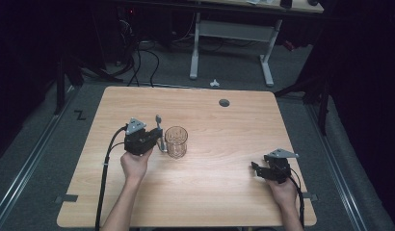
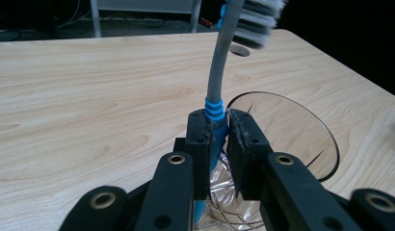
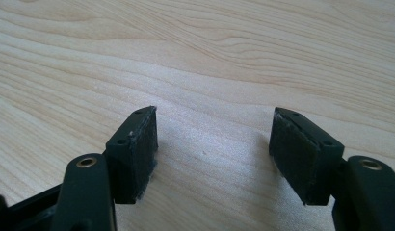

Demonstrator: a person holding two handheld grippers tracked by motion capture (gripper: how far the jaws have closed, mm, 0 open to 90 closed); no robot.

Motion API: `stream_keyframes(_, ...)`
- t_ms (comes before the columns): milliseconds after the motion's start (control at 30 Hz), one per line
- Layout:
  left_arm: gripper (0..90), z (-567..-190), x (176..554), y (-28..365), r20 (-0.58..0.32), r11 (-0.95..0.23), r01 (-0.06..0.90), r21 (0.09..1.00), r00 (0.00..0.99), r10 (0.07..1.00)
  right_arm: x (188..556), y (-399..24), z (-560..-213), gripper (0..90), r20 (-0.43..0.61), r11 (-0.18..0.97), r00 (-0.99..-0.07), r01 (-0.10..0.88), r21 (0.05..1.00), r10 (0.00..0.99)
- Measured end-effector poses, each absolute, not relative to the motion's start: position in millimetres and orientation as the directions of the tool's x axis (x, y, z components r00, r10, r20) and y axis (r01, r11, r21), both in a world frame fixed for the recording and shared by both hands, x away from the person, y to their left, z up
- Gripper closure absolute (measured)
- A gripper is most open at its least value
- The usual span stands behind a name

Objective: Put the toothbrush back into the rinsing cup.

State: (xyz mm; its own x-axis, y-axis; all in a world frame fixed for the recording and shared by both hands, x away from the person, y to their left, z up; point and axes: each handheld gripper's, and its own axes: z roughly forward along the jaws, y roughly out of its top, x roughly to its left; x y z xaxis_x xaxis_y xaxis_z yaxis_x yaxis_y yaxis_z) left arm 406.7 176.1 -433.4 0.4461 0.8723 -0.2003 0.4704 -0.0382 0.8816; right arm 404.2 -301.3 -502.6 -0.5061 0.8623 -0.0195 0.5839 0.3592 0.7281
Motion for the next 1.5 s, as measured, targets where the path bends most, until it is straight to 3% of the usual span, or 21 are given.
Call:
stream_keyframes(300,78.6,-433.8,406.5,175.9,-0.204,-0.041,0.482,0.875,0.444,0.873,404.3,-301.3,-502.6,34.6,-0.020,0.359,-0.506,0.584,0.728,0.862)
stream_keyframes(567,63.6,-431.8,404.7,177.6,-0.193,-0.052,0.492,0.869,0.433,0.880,404.3,-301.3,-502.6,34.6,-0.020,0.359,-0.506,0.584,0.728,0.862)
stream_keyframes(733,58.8,-429.7,402.7,179.7,-0.182,-0.060,0.495,0.867,0.427,0.886,404.3,-301.3,-502.6,34.6,-0.019,0.359,-0.506,0.584,0.728,0.862)
stream_keyframes(1500,52.9,-420.8,382.4,189.7,-0.134,-0.092,0.476,0.875,0.419,0.898,404.3,-301.3,-502.6,34.6,-0.019,0.359,-0.506,0.584,0.728,0.862)
